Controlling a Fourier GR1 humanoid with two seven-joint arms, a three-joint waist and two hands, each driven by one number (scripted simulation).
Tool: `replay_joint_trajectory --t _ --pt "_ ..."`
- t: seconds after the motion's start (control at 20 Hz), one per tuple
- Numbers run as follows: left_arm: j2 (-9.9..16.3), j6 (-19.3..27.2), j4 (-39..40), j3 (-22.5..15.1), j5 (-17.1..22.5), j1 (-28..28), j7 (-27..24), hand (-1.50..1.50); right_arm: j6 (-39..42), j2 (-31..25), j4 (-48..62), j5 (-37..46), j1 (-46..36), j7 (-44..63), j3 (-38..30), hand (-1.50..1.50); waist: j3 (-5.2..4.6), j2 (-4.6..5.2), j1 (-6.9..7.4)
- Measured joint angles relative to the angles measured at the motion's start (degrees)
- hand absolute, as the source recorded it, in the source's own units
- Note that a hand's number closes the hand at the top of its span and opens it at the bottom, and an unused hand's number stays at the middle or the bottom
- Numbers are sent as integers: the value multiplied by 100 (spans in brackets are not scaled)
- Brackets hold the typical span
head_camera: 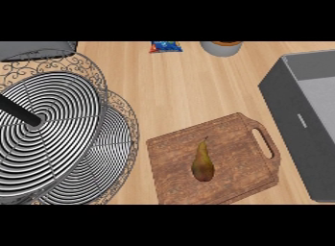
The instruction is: Pick the lemon from the cutting board and place it in the cardboard box
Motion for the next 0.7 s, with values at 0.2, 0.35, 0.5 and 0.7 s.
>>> replay_joint_trajectory --t 0.2,0.35,0.5,0.7 --pt "-38 47 -30 -80 -63 -50 65 0 341 37 67 -673 224 -58 -889 150 1 27 113" --pt "-85 79 -59 -157 -97 -122 163 0 678 23 215 -1157 273 -42 -1500 150 -4 54 217" --pt "-150 89 -58 -205 -105 -188 207 0 1095 -27 383 -1628 270 -18 -2085 150 -1 74 313" --pt "-247 122 -41 -296 -147 -347 313 0 1535 -186 787 -2051 72 68 -2501 150 0 124 495"
